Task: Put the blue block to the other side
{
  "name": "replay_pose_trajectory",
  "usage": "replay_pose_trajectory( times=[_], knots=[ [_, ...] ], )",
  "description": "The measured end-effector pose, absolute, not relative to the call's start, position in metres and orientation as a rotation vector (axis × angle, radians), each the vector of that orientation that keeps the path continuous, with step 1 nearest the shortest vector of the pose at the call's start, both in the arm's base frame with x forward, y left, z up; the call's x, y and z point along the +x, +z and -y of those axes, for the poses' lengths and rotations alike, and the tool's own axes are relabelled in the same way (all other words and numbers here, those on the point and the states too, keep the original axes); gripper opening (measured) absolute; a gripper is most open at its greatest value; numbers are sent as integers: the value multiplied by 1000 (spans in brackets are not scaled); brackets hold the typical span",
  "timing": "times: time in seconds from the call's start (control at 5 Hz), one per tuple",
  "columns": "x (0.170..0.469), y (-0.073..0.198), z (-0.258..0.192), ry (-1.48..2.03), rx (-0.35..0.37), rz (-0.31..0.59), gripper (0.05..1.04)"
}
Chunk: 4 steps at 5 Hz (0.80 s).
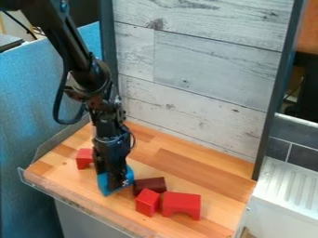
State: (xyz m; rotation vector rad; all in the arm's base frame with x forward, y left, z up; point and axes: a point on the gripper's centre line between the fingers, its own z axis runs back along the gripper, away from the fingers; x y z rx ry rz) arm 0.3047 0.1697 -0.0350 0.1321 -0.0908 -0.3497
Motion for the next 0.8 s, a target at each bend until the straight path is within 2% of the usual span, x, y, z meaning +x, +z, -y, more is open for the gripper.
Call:
replay_pose_trajectory(
  times=[0.2, 0.4, 0.6, 0.8],
  knots=[
    [307, -32, -156, -344, 70, 71, 563],
    [315, -6, -144, -334, 52, 112, 563],
    [326, 9, -137, -284, 28, 104, 563],
    [348, 23, -125, -232, 54, 131, 563]
  ],
)
